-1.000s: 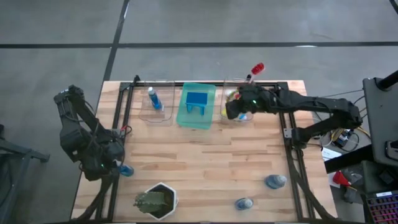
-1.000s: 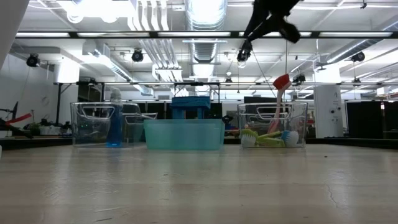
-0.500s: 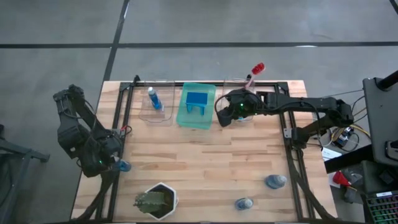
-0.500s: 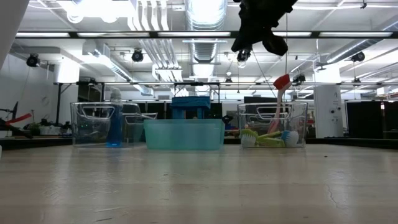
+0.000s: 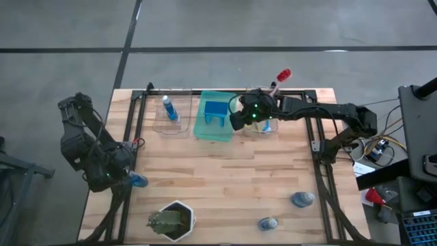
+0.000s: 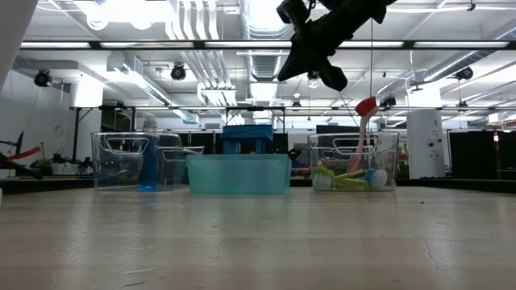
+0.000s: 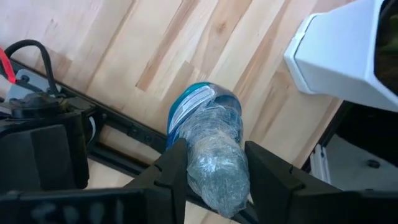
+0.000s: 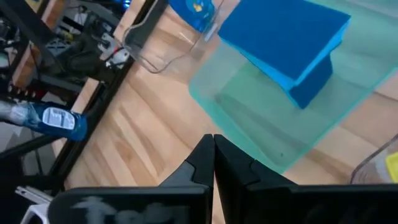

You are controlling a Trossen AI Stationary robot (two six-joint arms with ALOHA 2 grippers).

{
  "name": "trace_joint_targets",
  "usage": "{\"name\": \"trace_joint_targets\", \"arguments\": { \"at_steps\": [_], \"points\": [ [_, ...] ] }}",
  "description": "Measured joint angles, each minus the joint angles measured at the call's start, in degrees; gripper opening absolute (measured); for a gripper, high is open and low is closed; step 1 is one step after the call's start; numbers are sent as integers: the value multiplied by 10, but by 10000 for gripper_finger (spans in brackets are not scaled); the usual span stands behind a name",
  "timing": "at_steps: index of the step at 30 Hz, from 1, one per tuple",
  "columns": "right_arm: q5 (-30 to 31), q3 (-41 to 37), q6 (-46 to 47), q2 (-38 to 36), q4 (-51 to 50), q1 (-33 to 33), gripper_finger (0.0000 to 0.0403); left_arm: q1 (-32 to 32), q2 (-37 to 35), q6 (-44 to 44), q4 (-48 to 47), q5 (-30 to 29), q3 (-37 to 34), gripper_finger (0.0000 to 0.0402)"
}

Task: Pick & Place Kitchen Sink Supplies
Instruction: Put the dishwashing liquid into the left transparent bin

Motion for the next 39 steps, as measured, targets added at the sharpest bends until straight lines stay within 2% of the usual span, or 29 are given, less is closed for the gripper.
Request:
{"name": "trace_joint_targets", "arguments": {
  "at_steps": [6,14,23,30,35,39],
  "points": [
    [18,0,1,-4,6,28,8,3,0,1,0,-31,4,126],
    [13,0,17,-4,0,48,8,34,-1,22,0,-34,3,126],
    [13,0,-5,14,18,8,8,67,-2,38,0,-31,8,126],
    [11,0,-37,-49,18,73,8,84,-1,53,1,-33,23,126],
    [70,0,-40,-93,18,127,8,109,-2,63,1,-38,30,126],
    [90,0,-38,-110,16,142,8,141,-3,72,0,-34,30,126]
  ]
}}
